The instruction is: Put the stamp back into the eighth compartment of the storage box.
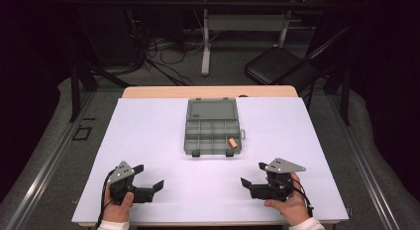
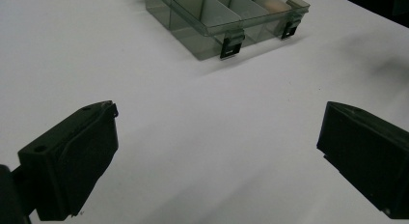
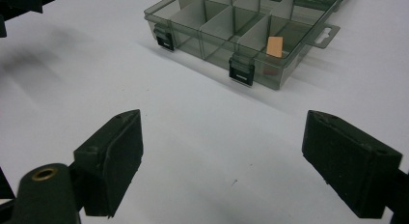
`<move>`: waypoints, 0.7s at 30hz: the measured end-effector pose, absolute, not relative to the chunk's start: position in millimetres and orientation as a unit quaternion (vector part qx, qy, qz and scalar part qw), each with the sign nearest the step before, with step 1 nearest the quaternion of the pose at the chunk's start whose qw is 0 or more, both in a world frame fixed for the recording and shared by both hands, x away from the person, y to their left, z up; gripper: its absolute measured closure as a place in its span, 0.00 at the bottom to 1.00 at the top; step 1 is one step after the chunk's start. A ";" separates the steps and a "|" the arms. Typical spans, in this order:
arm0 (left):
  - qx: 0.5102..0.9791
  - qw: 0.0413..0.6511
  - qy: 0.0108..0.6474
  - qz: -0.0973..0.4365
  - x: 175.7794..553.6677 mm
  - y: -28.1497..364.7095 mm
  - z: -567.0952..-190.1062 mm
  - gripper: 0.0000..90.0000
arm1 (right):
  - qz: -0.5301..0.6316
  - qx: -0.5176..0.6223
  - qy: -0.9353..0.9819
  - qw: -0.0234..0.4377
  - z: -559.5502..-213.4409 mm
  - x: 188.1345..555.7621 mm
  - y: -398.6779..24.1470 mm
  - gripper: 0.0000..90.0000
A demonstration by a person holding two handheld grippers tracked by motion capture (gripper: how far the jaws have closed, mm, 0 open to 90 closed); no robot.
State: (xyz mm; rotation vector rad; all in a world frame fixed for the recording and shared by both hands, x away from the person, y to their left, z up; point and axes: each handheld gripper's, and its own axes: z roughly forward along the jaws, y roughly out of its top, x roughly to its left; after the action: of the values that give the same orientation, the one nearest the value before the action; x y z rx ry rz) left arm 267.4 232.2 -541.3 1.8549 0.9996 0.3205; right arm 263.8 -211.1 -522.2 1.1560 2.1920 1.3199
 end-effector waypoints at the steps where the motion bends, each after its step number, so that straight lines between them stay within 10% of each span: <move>1: 0.762 0.484 0.410 0.132 267.4 232.1 -541.3 0.01 | 0.467 0.407 0.767 0.168 -522.6 263.2 -212.4 0.16; 21: 0.763 0.483 0.410 0.131 268.2 232.6 -541.2 0.01 | 0.464 0.424 0.755 0.189 -534.8 266.4 -232.8 0.09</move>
State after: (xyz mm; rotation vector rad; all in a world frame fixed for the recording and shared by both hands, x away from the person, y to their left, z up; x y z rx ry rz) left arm 268.2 232.6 -541.2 1.8582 0.9986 0.3190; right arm 266.4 -232.8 -534.8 1.1920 2.1226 1.3036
